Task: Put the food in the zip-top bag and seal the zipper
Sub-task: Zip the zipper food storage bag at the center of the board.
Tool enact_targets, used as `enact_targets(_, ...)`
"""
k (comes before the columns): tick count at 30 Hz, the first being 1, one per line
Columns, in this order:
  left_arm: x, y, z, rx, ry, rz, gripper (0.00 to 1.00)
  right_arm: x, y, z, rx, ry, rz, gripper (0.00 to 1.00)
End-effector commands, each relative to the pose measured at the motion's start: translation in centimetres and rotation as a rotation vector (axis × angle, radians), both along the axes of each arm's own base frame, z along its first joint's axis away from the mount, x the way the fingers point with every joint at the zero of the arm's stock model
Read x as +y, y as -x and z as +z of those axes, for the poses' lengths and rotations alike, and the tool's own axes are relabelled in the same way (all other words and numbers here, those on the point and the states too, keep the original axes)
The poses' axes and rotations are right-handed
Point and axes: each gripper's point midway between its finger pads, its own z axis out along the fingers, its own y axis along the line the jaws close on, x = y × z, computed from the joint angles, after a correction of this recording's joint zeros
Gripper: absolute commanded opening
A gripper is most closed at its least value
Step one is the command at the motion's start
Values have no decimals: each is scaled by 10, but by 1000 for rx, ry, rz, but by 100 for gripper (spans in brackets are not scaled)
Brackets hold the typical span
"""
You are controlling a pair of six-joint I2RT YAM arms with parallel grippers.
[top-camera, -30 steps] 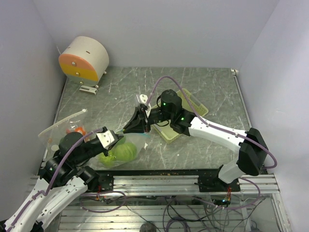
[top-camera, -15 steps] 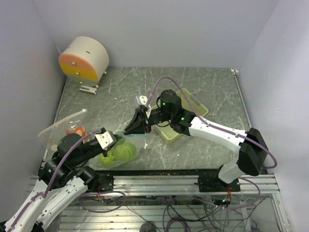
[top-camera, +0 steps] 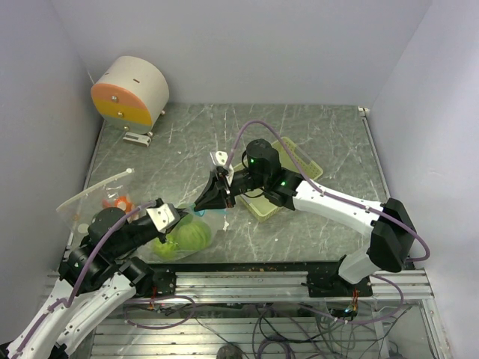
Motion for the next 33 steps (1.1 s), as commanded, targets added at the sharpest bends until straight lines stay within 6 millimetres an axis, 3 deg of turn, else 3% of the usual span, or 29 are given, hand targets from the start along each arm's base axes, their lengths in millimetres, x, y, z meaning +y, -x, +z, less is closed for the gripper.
enact_targets(1, 0, -3, 24, -76, 56, 10, 7, -3, -21, 4, 6, 8, -84, 6)
enact_targets(7, -9, 1, 21, -67, 28, -56, 11, -1, -20, 38, -25, -41, -67, 6)
enact_targets(12, -21, 6, 21, -40, -9, -138, 25, 3, -22, 41, -24, -12, -44, 5)
enact_targets(19, -26, 1, 26, -53, -20, -150, 46, -4, -4, 41, -32, -15, 54, 6)
enact_targets(24, -28, 0, 25, -60, -14, -153, 50, -7, 0, 37, -30, -5, 75, 6)
enact_targets(25, -29, -1, 25, -59, -10, -154, 53, -7, 0, 36, -27, -2, 76, 6)
enact_targets(27, -30, -1, 26, -54, 0, -152, 73, -7, 0, 34, -22, 2, 79, 6)
enact_targets(28, -31, -1, 26, -57, 2, -156, 75, -7, 1, 33, -21, 2, 81, 6)
enact_targets(31, -33, 1, 25, -58, -3, -177, 70, -7, 1, 33, -21, 1, 82, 6)
enact_targets(33, -35, 1, 22, -50, -13, -189, 57, -7, 2, 32, -22, 1, 85, 6)
